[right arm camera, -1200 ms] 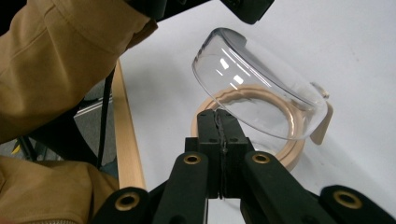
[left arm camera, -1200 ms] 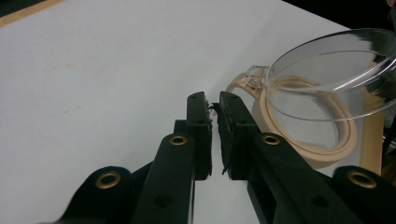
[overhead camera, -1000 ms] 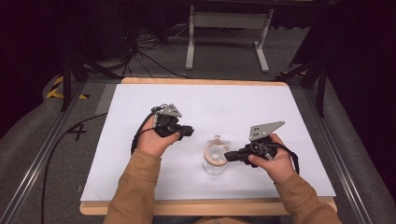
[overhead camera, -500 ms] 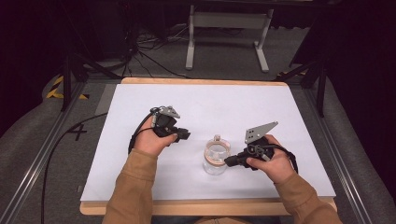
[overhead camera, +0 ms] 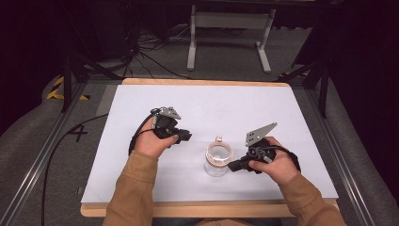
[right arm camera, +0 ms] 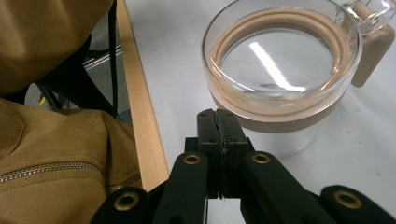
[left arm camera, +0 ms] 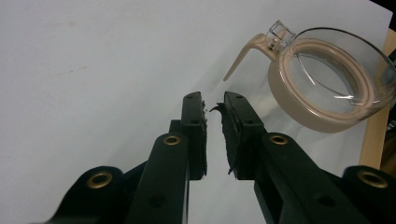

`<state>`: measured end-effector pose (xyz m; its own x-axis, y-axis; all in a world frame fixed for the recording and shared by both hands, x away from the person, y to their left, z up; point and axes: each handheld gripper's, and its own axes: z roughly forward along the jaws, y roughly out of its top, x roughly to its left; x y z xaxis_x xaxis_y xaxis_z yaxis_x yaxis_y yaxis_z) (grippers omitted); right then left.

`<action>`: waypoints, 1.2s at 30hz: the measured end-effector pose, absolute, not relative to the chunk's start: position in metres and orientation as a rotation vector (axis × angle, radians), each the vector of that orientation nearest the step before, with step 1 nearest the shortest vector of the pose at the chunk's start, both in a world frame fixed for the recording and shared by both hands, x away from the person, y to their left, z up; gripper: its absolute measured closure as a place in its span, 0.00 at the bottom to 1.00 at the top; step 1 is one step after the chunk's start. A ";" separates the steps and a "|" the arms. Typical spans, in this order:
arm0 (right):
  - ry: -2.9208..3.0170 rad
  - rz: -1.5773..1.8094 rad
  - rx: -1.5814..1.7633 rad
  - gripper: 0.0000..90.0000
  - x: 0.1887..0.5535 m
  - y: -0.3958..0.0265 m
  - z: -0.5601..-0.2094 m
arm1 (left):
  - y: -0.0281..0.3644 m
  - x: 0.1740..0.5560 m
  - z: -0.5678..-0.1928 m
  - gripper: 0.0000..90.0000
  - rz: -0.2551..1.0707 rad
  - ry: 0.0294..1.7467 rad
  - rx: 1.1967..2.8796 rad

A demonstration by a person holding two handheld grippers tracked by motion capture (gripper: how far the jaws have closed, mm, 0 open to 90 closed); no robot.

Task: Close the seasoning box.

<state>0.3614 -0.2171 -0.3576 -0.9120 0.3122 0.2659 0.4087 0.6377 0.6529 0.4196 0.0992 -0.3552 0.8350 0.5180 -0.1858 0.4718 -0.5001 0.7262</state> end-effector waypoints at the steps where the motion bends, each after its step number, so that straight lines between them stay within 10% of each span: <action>1: -2.725 -1.141 -0.604 1.00 0.361 -0.217 -0.356 | 0.100 0.419 -0.355 0.87 0.074 0.718 2.180; 20: -2.763 -1.462 -0.762 0.83 0.380 -0.265 -0.314 | 0.132 0.405 -0.355 0.82 0.131 0.818 2.118; 36: -2.744 -1.448 -1.221 0.67 0.425 -0.328 -0.354 | 0.149 0.424 -0.384 0.76 0.144 0.933 2.099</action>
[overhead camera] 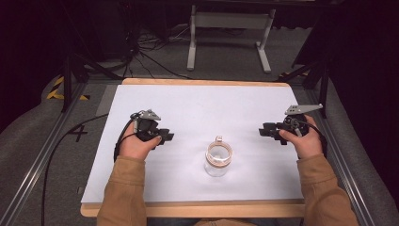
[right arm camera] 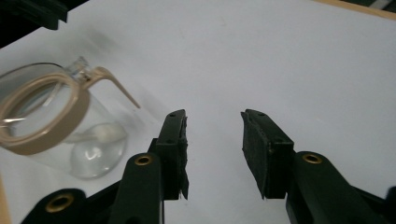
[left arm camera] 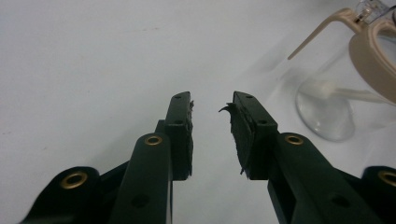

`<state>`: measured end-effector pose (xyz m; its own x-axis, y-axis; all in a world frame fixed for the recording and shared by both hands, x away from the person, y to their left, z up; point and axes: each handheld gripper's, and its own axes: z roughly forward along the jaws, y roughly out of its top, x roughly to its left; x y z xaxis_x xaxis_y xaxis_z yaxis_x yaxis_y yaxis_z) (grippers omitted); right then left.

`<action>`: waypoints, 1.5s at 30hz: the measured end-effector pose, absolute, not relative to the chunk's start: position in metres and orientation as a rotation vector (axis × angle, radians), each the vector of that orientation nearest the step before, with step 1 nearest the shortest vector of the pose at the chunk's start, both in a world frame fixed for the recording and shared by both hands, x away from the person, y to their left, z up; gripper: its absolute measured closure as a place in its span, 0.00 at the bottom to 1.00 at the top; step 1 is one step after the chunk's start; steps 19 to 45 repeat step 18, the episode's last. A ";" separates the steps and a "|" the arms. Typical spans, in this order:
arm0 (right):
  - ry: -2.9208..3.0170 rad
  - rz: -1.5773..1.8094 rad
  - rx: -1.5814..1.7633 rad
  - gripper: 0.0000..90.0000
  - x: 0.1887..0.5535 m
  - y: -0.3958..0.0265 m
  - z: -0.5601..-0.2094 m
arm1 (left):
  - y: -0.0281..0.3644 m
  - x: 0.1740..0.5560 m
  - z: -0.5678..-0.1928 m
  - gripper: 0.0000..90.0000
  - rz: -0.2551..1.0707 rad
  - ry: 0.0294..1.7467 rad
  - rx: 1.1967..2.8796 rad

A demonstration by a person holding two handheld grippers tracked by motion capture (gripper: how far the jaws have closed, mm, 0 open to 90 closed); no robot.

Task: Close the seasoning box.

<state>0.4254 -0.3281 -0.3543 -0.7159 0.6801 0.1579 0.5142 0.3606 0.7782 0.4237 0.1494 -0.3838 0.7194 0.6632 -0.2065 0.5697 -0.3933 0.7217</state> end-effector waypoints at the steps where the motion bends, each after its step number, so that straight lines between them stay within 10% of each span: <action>1: 2.426 1.269 1.092 0.65 0.429 -0.331 -0.359 | 0.150 0.425 -0.385 0.76 0.146 0.932 2.105; 14: 2.443 1.106 1.111 0.60 0.455 -0.357 -0.415 | 0.155 0.438 -0.414 0.73 0.111 0.937 2.166; 45: 2.438 1.102 1.109 0.59 0.455 -0.357 -0.416 | 0.155 0.439 -0.415 0.71 0.114 0.945 2.168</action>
